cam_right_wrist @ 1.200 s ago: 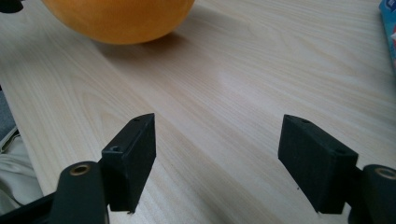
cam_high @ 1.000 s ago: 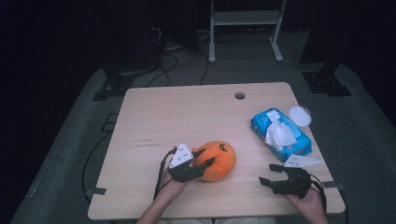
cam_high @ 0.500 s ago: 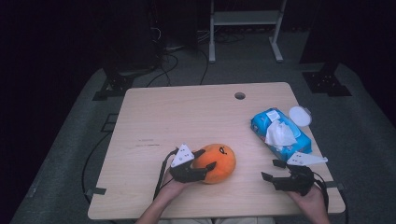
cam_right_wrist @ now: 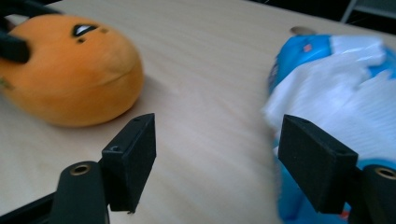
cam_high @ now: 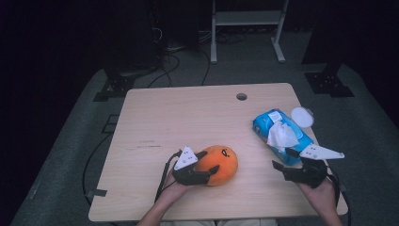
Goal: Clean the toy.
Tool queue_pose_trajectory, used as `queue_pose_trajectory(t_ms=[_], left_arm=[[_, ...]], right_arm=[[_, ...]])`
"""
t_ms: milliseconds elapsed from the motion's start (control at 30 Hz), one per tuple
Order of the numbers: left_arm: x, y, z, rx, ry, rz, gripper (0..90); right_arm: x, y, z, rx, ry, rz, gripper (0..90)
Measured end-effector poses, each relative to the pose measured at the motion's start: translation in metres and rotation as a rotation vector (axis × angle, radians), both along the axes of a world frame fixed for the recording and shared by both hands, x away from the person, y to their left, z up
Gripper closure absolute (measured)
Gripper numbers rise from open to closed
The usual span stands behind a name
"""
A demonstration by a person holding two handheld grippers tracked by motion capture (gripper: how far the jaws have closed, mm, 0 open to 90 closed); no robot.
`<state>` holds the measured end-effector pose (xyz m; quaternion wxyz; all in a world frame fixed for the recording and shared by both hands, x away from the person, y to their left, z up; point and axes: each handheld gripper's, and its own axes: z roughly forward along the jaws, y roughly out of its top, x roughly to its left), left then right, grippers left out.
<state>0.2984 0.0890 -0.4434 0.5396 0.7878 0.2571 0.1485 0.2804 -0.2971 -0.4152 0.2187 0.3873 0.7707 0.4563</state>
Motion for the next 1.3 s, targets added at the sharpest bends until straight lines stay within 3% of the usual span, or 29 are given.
queue_pose_trajectory(t_ms=[67, 267, 533, 800, 867, 1100, 1167, 1300], left_arm=[[0.000, -0.001, 0.000, 0.007, -0.006, -0.005, 29.8], [-0.001, 0.001, 0.000, 0.012, -0.006, -0.011, 28.7], [0.000, 0.002, 0.000, 0.015, -0.004, -0.013, 27.7], [-0.001, 0.001, 0.000, 0.021, -0.009, -0.015, 27.2], [0.000, 0.001, -0.001, 0.021, -0.009, -0.017, 27.2], [-0.001, 0.002, -0.001, 0.025, -0.012, -0.020, 26.8], [-0.001, 0.002, -0.001, 0.027, -0.013, -0.021, 26.7], [-0.001, 0.002, -0.001, 0.028, -0.012, -0.021, 26.6]], right_arm=[[0.015, -0.006, 0.006, -0.008, -0.020, -0.040, 26.8], [0.043, -0.015, 0.006, -0.009, -0.015, -0.116, 26.8], [0.065, -0.015, 0.004, -0.062, 0.013, -0.137, 26.8], [0.083, -0.010, -0.010, -0.143, 0.045, -0.180, 28.9], [0.086, -0.009, -0.013, -0.137, 0.051, -0.185, 30.3], [0.090, -0.008, -0.018, -0.133, 0.057, -0.196, 44.6], [0.089, -0.010, -0.019, -0.088, 0.062, -0.204, 54.5], [0.090, -0.015, -0.019, -0.047, 0.080, -0.214, 70.2]])
